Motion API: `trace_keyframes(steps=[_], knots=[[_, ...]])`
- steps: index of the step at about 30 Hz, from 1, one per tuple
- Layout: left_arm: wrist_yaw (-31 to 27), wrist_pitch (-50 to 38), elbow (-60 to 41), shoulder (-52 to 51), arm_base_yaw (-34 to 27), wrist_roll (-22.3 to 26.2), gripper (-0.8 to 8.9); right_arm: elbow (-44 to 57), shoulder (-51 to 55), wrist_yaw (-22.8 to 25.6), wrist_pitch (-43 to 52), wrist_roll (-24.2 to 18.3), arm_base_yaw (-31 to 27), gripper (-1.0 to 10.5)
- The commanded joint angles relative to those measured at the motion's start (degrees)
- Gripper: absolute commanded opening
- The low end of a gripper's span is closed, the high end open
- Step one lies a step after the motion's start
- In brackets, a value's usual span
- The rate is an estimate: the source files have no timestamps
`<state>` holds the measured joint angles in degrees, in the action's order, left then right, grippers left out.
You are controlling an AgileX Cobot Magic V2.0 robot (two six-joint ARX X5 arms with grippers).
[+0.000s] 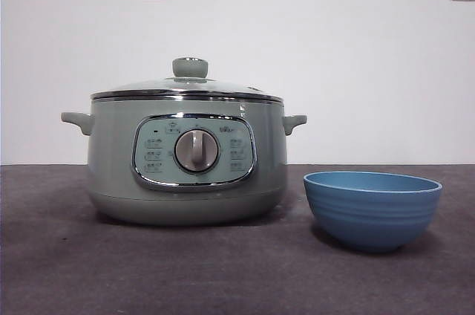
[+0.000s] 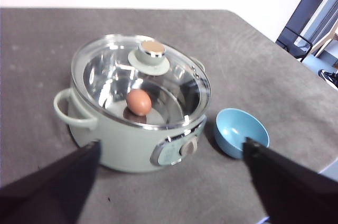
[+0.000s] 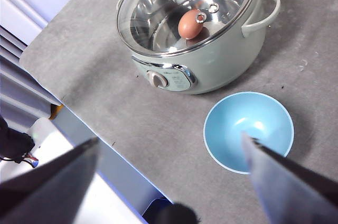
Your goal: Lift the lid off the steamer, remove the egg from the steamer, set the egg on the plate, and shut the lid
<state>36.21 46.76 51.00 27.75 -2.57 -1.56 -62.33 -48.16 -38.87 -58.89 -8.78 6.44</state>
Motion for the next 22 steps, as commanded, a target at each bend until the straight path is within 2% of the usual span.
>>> trace_keyframes(steps=[1, 8, 12, 22], knots=[[0.1, -2.6, 0.2, 0.6, 0.0, -0.4, 5.03, 0.0, 0.0, -0.1, 0.1, 0.4, 0.2, 6.0], [-0.1, -9.8, 0.3, 7.2, 0.2, -1.3, 5.03, 0.0, 0.0, -0.1, 0.2, 0.4, 0.2, 6.0], [-0.5, -15.1, 1.5, 13.1, 2.3, -1.3, 5.03, 0.0, 0.0, -0.1, 0.3, 0.4, 0.2, 6.0], [-9.9, -23.9, 11.2, 32.8, 12.8, -0.8, 5.03, 0.0, -0.2, 0.0, 0.8, 0.4, 0.2, 6.0]])
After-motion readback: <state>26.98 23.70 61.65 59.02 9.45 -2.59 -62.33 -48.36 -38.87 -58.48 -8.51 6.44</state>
